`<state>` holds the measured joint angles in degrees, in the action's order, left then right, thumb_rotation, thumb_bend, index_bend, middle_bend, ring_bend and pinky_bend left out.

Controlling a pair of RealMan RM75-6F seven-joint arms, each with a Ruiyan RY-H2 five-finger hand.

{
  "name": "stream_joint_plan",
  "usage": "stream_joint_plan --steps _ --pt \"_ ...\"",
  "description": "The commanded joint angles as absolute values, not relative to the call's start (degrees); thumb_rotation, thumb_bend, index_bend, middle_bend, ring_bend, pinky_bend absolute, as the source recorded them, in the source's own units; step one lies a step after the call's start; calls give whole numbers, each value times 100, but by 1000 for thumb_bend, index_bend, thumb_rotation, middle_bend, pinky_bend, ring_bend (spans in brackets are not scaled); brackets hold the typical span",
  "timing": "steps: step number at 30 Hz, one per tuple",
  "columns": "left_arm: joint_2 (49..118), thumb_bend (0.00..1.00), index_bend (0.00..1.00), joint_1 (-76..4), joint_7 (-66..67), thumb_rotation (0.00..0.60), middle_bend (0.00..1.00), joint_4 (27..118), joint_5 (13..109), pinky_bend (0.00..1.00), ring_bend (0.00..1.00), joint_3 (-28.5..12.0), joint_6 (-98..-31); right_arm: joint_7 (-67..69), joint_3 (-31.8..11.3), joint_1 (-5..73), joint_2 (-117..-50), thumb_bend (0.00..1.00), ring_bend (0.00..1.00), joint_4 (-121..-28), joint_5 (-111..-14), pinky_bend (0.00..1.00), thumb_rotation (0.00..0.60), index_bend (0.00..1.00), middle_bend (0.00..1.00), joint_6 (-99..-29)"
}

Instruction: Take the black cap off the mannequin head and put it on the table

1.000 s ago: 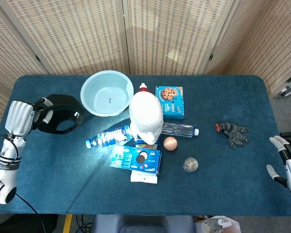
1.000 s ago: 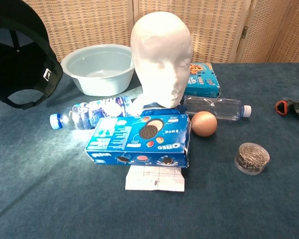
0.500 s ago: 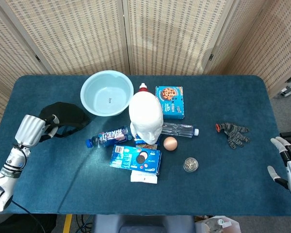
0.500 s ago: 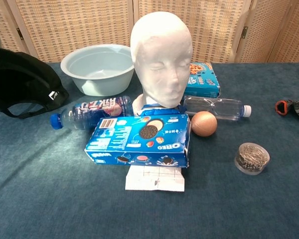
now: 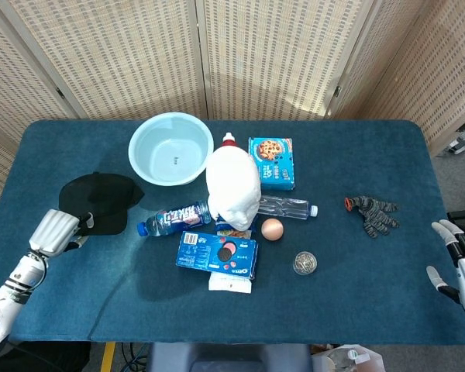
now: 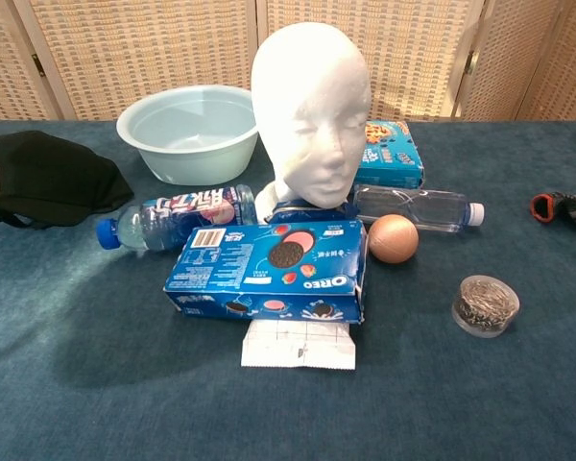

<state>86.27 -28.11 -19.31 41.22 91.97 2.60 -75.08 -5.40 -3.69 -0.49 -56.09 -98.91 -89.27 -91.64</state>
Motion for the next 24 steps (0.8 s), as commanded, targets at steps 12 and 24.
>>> stream_joint_plan --steps 12,24 --pt "7676 265 155 -2797 -16 600 918 6106 8507 1000 973 246 -6155 -501 -367 -64 -5632 278 140 -9841 -8904 264 600 169 176 -9171" --pt "7060 114 0 -2562 1536 600 713 7542 7728 980 695 65 -6076 -474 -375 -51 -5654 278 140 -9794 -8874 264 600 169 176 -9136"
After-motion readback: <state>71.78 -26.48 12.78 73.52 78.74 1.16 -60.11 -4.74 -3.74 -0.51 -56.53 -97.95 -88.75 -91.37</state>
